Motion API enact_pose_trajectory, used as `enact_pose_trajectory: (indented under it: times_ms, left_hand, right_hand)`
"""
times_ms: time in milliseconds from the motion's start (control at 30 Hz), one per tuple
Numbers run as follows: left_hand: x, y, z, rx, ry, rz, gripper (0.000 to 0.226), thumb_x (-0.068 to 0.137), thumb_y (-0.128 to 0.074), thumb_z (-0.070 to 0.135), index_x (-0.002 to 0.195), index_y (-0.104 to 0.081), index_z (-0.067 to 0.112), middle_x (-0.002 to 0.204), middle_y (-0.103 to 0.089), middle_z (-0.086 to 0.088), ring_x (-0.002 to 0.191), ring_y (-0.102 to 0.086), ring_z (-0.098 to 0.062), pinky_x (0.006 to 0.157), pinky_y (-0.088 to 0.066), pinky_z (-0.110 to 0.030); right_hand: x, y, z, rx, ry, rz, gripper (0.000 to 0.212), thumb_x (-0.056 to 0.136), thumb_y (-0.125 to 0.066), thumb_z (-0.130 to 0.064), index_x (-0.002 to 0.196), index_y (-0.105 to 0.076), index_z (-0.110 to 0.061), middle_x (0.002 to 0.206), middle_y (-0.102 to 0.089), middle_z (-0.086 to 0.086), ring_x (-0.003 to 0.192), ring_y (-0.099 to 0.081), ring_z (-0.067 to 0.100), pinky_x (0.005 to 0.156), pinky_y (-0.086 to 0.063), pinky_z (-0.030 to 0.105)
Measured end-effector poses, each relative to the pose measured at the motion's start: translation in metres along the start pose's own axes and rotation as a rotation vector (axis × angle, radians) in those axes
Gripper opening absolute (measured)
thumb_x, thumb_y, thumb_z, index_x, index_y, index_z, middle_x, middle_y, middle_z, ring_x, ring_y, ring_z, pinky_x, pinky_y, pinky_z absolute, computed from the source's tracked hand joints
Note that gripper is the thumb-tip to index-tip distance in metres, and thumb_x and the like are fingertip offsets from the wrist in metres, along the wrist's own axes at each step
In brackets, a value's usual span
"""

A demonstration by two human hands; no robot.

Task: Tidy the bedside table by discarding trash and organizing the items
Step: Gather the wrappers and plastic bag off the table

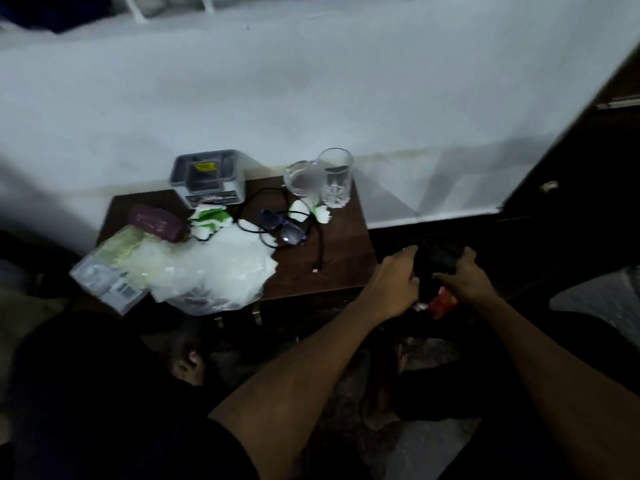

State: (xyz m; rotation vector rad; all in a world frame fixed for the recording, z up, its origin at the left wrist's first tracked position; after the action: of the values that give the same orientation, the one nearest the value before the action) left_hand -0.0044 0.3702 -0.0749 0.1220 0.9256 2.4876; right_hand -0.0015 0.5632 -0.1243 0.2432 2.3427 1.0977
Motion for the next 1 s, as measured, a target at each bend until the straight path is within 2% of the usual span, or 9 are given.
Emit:
enact_pose_trajectory:
  times_ms: [67, 167, 267, 333, 500, 600, 700, 867, 1000]
  left_hand:
    - [-0.016, 0.038, -0.014, 0.083, -0.103, 0.221, 0.052, 0.093, -0.061, 0.010, 0.144, -0.057, 0.006, 0.126, -0.073, -0.017, 0.116, -0.069, -0.036, 0.102, -0.051, -0.043]
    - [-0.047, 0.131, -0.044, 0.128, -0.213, 0.709, 0.032, 0.096, -0.058, 0.016, 0.125, -0.069, 0.009, 0.116, -0.075, -0.013, 0.105, -0.069, -0.036, 0.097, -0.052, -0.048]
    - [-0.080, 0.237, -0.094, 0.155, -0.072, 1.013, 0.023, 0.095, -0.054, 0.016, 0.111, -0.070, 0.010, 0.096, -0.074, -0.010, 0.085, -0.068, -0.024, 0.077, -0.056, -0.047]
    - [-0.111, 0.296, -0.136, 0.260, 0.156, 1.107, 0.032, 0.090, -0.056, 0.023, 0.119, -0.066, 0.014, 0.100, -0.076, -0.005, 0.092, -0.070, -0.028, 0.087, -0.054, -0.049]
    - [-0.187, 0.362, -0.223, 0.335, 0.706, 1.001, 0.069, 0.090, -0.071, 0.039, 0.148, -0.045, 0.012, 0.147, -0.057, -0.016, 0.139, -0.049, -0.040, 0.113, -0.032, -0.059]
    - [-0.218, 0.366, -0.267, 0.234, 0.977, 0.845, 0.099, 0.087, -0.079, 0.046, 0.163, -0.025, 0.012, 0.168, -0.031, -0.017, 0.154, -0.028, -0.043, 0.120, -0.024, -0.066]
    - [-0.232, 0.356, -0.299, 0.078, 1.089, 0.767, 0.115, 0.080, -0.086, 0.049, 0.164, -0.020, 0.009, 0.169, -0.023, -0.022, 0.157, -0.023, -0.044, 0.122, -0.027, -0.065]
    - [-0.240, 0.337, -0.334, -0.074, 1.118, 0.721, 0.114, 0.070, -0.093, 0.051, 0.157, -0.034, 0.006, 0.158, -0.046, -0.019, 0.147, -0.043, -0.040, 0.117, -0.038, -0.061]
    - [-0.243, 0.334, -0.341, -0.102, 1.106, 0.790, 0.096, 0.068, -0.095, 0.042, 0.146, -0.048, 0.013, 0.148, -0.058, -0.014, 0.139, -0.053, -0.039, 0.112, -0.042, -0.064]
  right_hand:
    - [-0.006, 0.000, -0.016, 0.001, 0.157, 0.176, 0.074, 0.094, -0.074, -0.016, 0.154, -0.034, 0.002, 0.138, -0.059, 0.034, 0.127, -0.059, 0.050, 0.105, -0.046, 0.048]
    - [-0.035, -0.018, -0.069, 0.050, 0.549, 0.397, 0.047, 0.096, -0.067, -0.020, 0.139, -0.054, -0.005, 0.125, -0.067, 0.019, 0.113, -0.065, 0.040, 0.100, -0.049, 0.046]
    - [-0.075, -0.058, -0.139, 0.017, 0.841, 0.311, 0.044, 0.094, -0.072, -0.028, 0.133, -0.060, -0.011, 0.123, -0.066, 0.011, 0.110, -0.062, 0.034, 0.101, -0.049, 0.046]
    - [-0.105, -0.089, -0.187, -0.062, 1.004, 0.204, 0.053, 0.093, -0.070, -0.043, 0.136, -0.059, -0.014, 0.129, -0.063, 0.009, 0.117, -0.059, 0.033, 0.105, -0.047, 0.047]
    - [-0.160, -0.162, -0.269, -0.362, 1.170, -0.022, 0.099, 0.083, -0.052, -0.082, 0.160, -0.033, -0.023, 0.166, -0.033, 0.006, 0.152, -0.032, 0.028, 0.119, -0.033, 0.051]
    - [-0.170, -0.196, -0.293, -0.527, 1.104, -0.124, 0.118, 0.077, -0.054, -0.089, 0.167, -0.006, -0.028, 0.175, -0.002, 0.007, 0.162, -0.006, 0.028, 0.125, -0.017, 0.056]
    - [-0.170, -0.220, -0.301, -0.672, 1.060, -0.168, 0.125, 0.077, -0.058, -0.086, 0.166, 0.008, -0.030, 0.175, 0.007, 0.010, 0.162, -0.003, 0.030, 0.123, -0.015, 0.061]
    - [-0.164, -0.237, -0.305, -0.744, 1.056, -0.053, 0.111, 0.086, -0.059, -0.073, 0.167, 0.003, -0.029, 0.173, -0.013, 0.013, 0.155, -0.028, 0.029, 0.117, -0.023, 0.061]
    - [-0.161, -0.240, -0.302, -0.739, 1.103, 0.051, 0.087, 0.087, -0.058, -0.059, 0.163, -0.031, -0.026, 0.151, -0.049, 0.008, 0.132, -0.054, 0.029, 0.107, -0.035, 0.061]
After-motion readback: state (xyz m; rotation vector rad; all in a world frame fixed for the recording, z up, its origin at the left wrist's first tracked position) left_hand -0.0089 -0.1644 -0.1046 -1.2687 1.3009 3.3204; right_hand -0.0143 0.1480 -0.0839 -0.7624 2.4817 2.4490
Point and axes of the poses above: each hand's wrist, its own x-axis towards the middle knuckle, its own y-axis out of the back of the hand, z = x × y, the point moved 3 cm from there along x, towards the middle knuckle
